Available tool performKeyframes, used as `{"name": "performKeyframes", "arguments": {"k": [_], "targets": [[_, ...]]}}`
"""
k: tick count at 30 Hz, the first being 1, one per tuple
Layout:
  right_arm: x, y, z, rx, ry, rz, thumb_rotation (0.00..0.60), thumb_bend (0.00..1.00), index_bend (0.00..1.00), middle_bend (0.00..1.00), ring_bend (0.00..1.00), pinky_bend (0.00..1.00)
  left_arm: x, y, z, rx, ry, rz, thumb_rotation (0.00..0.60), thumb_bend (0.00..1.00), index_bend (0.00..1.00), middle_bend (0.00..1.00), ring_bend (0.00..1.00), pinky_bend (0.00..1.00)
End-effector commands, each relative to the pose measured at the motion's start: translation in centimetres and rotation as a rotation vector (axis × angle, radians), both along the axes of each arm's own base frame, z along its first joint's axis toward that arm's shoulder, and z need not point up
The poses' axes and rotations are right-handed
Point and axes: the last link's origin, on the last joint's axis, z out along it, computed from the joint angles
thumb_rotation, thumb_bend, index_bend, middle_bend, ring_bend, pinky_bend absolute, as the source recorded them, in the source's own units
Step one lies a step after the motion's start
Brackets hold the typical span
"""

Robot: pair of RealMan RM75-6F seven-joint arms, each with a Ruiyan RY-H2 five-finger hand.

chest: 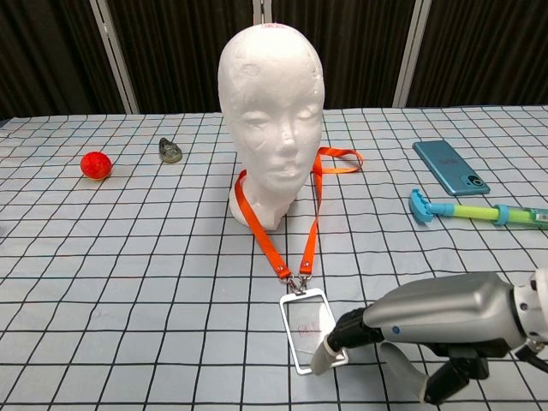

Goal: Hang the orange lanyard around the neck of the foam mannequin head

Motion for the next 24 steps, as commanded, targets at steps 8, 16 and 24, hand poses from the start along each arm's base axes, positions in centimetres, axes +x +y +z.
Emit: {"name": "performKeyframes", "arguments": {"k": [8,16,24], "targets": [[0.3,0.4,2.1,-0.104,-0.094,0.066,0.600,1.00,0.20,0.16,0.08,0.15,0.1,-0.3,0.2,0.006,-0.005,-0.008,0.600,0.00,0.00,0.00,0.00,0.00],[-3.2,-1.4,8.9,-0.483,-0.127,0.198,0.600,1.00,0.20,0.15,0.08,0.13,-0.3,-0.9,0.4,0.008,-0.008,-0.016,0.600,0.00,0.00,0.00,0.00,0.00],[-10.5,-0.1,17.2,-0.905,-0.143,0.057,0.600,0.78,0.20,0.12,0.05,0.06,-1.7,-3.0,0.9,0.025,-0.017,-0.027,0.600,0.00,0.00,0.00,0.00,0.00]]}}
